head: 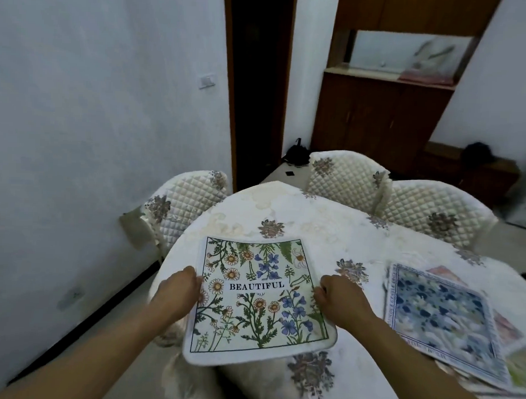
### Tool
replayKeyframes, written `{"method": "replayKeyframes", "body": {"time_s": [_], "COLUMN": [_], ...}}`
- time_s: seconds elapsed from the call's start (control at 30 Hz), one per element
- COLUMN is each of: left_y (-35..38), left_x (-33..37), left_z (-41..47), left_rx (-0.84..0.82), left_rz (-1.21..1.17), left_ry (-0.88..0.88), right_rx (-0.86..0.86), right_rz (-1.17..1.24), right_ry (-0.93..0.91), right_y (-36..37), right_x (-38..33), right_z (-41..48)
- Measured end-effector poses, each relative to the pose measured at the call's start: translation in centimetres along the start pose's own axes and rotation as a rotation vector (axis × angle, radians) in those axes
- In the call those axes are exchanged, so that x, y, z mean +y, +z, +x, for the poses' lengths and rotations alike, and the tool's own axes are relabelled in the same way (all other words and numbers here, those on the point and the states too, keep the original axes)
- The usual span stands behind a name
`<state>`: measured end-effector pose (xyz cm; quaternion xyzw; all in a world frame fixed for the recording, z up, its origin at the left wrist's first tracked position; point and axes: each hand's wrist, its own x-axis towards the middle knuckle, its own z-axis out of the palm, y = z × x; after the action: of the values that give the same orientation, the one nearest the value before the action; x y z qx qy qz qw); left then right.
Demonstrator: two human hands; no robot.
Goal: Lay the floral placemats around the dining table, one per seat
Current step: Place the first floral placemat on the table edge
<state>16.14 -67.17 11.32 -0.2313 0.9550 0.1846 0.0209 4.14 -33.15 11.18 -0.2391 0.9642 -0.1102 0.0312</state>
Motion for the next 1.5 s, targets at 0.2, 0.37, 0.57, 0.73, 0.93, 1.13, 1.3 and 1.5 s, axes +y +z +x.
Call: {"method": "replayKeyframes", "body": {"time_s": [0.2,0.37,0.57,0.73,0.93,1.13,1.3,1.5], "left_y": [-2.2,-2.9,-5.0,-7.5,-11.5,-16.7,-18.3,-18.2], "left_x": [-1.5,-2.5,-6.6,-13.4,-21.9,-27.7,-27.9,-26.0], "left_z": [4.0,6.2,7.9,12.4,21.4,29.7,36.1,44.0], "left_rx": [-0.07,-0.103,-0.056,-0.063,-0.048,-0.107,-0.101,-0.112], "left_rz": [-0.008,-0.034,-0.12,-0.138,-0.201,-0.166,-0.101,-0.082], "left_ry": [0.12,0.141,0.04,0.067,0.128,0.256,0.356,0.43], "right_rx": [0.035,0.032,0.004,0.008,0.061,0.082,0.109,0.157], "right_rz": [0.011,0.037,0.083,0.101,0.037,-0.015,-0.006,0.03], "right_ry": [0.16,0.187,0.12,0.117,0.173,0.257,0.35,0.434], "right_y": [0.2,0.7,2.0,4.4,6.2,7.1,7.2,7.6], "right_x": [-4.1,-5.8,-10.2,-16.1,-25.3,-33.6,-35.7,-34.5], "right_z": [-2.2,-1.0,4.5,9.3,17.8,23.2,26.3,32.7]}}
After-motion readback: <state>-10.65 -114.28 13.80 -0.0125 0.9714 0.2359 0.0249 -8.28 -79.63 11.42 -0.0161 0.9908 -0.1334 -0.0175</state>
